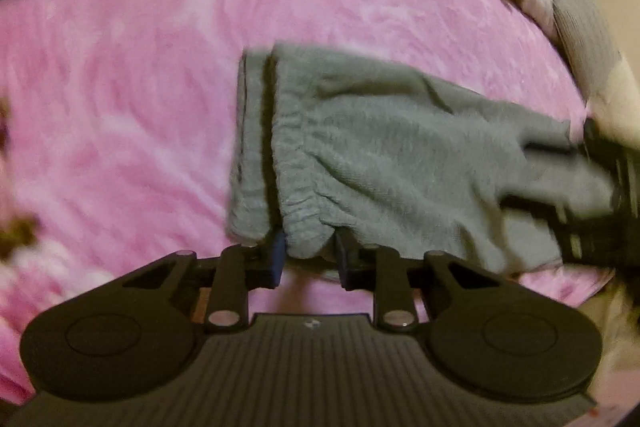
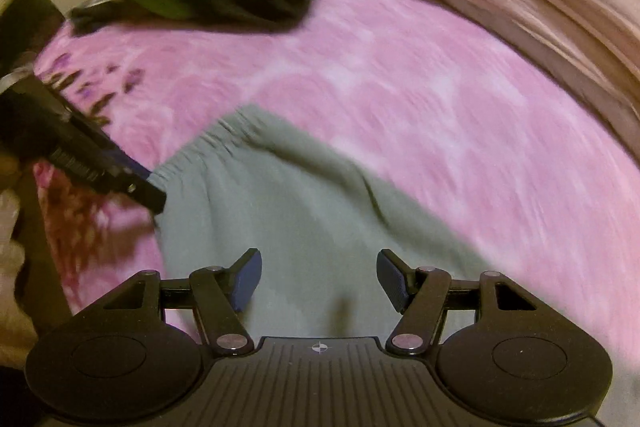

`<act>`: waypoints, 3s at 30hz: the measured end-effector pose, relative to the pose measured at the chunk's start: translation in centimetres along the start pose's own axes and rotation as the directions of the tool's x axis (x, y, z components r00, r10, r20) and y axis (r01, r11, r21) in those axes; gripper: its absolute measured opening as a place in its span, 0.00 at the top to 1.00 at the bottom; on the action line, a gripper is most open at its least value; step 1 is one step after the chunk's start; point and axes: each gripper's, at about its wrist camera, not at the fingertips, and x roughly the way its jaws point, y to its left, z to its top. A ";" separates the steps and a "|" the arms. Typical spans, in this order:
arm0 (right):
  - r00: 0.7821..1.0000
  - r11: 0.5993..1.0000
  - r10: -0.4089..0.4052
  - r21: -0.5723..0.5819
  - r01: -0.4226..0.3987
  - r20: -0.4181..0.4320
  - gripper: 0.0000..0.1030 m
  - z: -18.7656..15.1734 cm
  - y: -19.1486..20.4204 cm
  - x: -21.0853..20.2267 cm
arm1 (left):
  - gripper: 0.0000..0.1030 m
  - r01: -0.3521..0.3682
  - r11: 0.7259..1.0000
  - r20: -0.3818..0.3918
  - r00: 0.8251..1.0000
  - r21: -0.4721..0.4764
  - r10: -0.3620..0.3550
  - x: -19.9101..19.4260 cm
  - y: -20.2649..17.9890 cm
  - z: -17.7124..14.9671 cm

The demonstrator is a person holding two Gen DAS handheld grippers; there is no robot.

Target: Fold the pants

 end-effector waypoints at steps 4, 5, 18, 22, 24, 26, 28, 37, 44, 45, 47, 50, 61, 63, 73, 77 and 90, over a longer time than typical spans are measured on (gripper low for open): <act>0.994 0.978 0.112 -0.178 -0.109 0.007 0.41 4.9 -0.3 4.6 | 0.80 -0.107 0.960 0.091 0.992 0.259 0.086 -2.1 -2.9 -0.9; 0.991 0.967 0.132 -0.218 -0.131 -0.007 0.41 5.8 -0.2 6.1 | 0.80 -0.099 0.968 0.076 0.994 0.230 0.084 -1.7 -2.5 -1.1; 0.966 0.881 0.215 -0.400 -0.254 -0.141 1.00 10.8 1.2 10.2 | 0.80 -0.058 0.988 0.153 0.988 0.141 0.036 -3.5 -1.1 -1.4; 0.965 0.875 0.200 -0.413 -0.254 -0.170 0.99 10.7 1.7 13.3 | 0.80 -0.068 0.993 0.138 0.989 0.100 0.054 -2.2 0.0 -0.8; 0.966 0.876 0.198 -0.411 -0.252 -0.169 0.99 10.4 2.0 14.3 | 0.80 -0.072 0.992 0.110 0.992 0.101 0.061 -0.6 0.7 -1.3; 0.968 0.899 0.209 -0.363 -0.247 -0.140 0.94 9.8 1.4 14.3 | 0.79 -0.047 0.997 0.081 0.996 0.068 0.042 0.2 1.6 -1.7; 0.978 0.927 0.185 -0.313 -0.206 -0.095 0.56 9.1 0.6 13.5 | 0.79 -0.037 0.998 0.063 0.997 0.058 0.034 0.2 1.6 -1.5; 0.999 0.990 -0.025 0.140 0.029 -0.028 0.42 0.8 -6.3 4.7 | 0.79 -0.124 0.981 0.003 0.992 0.149 0.125 -3.3 1.4 -1.5; 0.949 0.803 -0.249 0.507 0.314 -0.192 0.42 -13.1 -14.3 -4.9 | 0.79 -0.112 0.933 0.029 0.994 0.341 0.108 -2.3 -4.6 3.4; 0.938 0.765 -0.277 0.543 0.346 -0.208 0.42 -15.0 -15.6 -6.5 | 0.79 -0.099 0.923 0.031 0.995 0.372 0.095 -1.5 -6.1 4.5; 0.915 0.699 -0.332 0.592 0.402 -0.229 0.42 -18.5 -18.2 -9.8 | 0.79 -0.071 0.902 0.043 0.997 0.426 0.058 0.1 -9.8 6.6; 0.856 0.601 -0.431 0.616 0.509 -0.285 0.42 -23.5 -22.4 -14.1 | 0.79 -0.019 0.880 0.047 0.999 0.475 -0.003 3.0 -16.0 9.7; 0.789 0.049 -0.443 0.868 0.494 -0.425 0.47 -42.0 -34.7 -23.3 | 0.75 0.079 0.808 -0.028 0.997 0.584 -0.077 14.9 -37.7 15.6; 0.791 0.030 -0.440 0.873 0.486 -0.425 0.70 -43.7 -35.6 -24.0 | 0.75 0.091 0.805 -0.045 0.996 0.586 -0.080 16.7 -40.0 16.4; 0.812 0.096 -0.379 0.854 0.511 -0.443 0.46 -46.8 -36.6 -23.4 | 0.74 0.306 0.840 -0.312 0.934 0.448 -0.173 26.8 -44.4 22.1; 0.818 0.087 -0.369 0.860 0.503 -0.441 0.44 -47.3 -36.7 -23.5 | 0.74 0.443 0.805 -0.484 0.845 0.395 -0.227 29.9 -45.8 21.0; 0.808 0.071 -0.358 0.849 0.524 -0.468 0.44 -46.7 -37.0 -23.1 | 0.91 0.488 0.860 -0.574 0.751 0.151 -0.326 33.5 -44.5 21.3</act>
